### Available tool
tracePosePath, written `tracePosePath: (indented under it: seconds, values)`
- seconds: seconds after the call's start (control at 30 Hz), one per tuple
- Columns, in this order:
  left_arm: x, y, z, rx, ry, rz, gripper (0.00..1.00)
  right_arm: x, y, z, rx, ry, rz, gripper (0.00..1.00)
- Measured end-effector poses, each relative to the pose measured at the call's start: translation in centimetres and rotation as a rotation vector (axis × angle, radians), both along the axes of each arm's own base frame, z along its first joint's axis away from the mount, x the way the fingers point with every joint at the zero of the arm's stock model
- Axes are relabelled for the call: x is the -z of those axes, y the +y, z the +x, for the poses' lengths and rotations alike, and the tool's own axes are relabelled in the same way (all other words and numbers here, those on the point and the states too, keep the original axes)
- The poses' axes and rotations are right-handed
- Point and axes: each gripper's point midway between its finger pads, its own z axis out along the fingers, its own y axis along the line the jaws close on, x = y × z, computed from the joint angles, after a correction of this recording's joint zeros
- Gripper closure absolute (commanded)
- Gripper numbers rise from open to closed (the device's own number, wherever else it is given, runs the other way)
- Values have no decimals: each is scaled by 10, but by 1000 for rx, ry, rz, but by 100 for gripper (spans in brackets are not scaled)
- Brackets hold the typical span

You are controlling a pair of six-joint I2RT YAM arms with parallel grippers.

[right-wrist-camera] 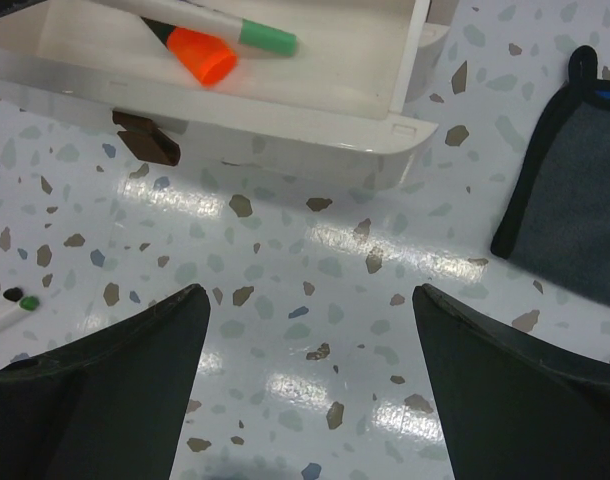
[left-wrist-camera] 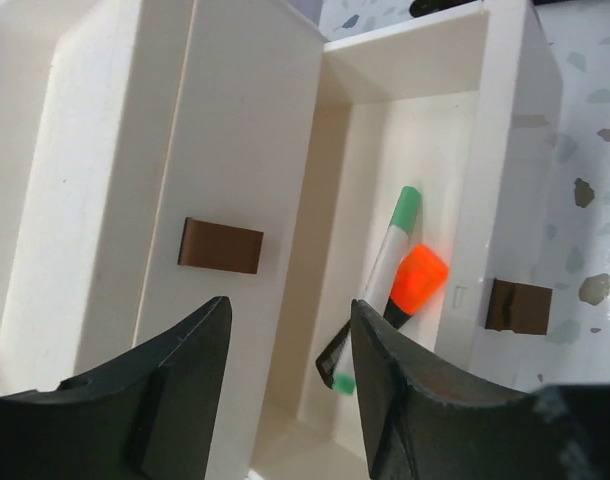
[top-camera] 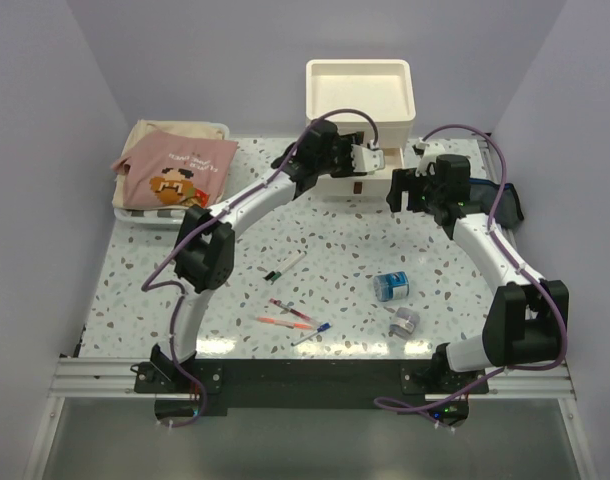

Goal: Sort the stationery into containers
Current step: Place the pen in the drawer, then pick up the pen from the center of the board.

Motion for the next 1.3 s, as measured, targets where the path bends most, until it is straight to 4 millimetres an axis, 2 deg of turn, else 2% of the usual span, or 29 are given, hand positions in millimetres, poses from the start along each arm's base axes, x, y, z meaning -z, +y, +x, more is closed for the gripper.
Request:
tracePosePath:
  seconds: [0.17,0.27,0.33,0.47,0.53,0.57,0.63,0.7,0.73,0.8,0.83,0.9,0.97,1.03,1.1,1.3]
  values:
    - [-11,6,-3,-32,-29,-23,41,0,0,0,0,0,0,13]
    - [-28,23,-21,-71,-24,-52,39,-2,0,2,0,-5,1,13]
    - [-46,44,-47,-88,-16,-77,36,-3,0,2,-1,-8,1,13]
    - [-101,94,-118,-88,-60,-160,35,-2,1,3,-1,-7,7,13]
    - [-118,113,-147,-72,-70,-181,38,-1,2,3,1,-4,11,13]
    - [-119,118,-157,-58,-63,-181,39,-1,2,4,0,-3,14,13]
    - [-106,121,-174,-19,-7,-149,39,0,3,4,1,-3,18,13]
    - [-69,119,-185,23,115,-72,44,1,4,5,0,2,25,13]
    - [-44,119,-190,40,196,-23,52,2,4,5,-1,5,28,13]
    - [19,121,-198,63,407,100,57,4,6,5,-6,12,38,13]
    - [45,124,-200,61,500,150,60,4,7,5,-8,13,41,14]
    - [98,131,-208,51,700,248,60,4,8,5,-9,13,45,14]
    - [136,141,-219,22,843,313,61,3,8,5,-7,11,49,14]
    - [152,153,-232,-9,921,346,62,4,8,5,-5,10,52,14]
    - [152,157,-237,-25,948,351,62,6,8,4,-4,13,54,14]
    - [152,158,-237,-49,943,335,67,18,7,-5,-1,43,54,14]
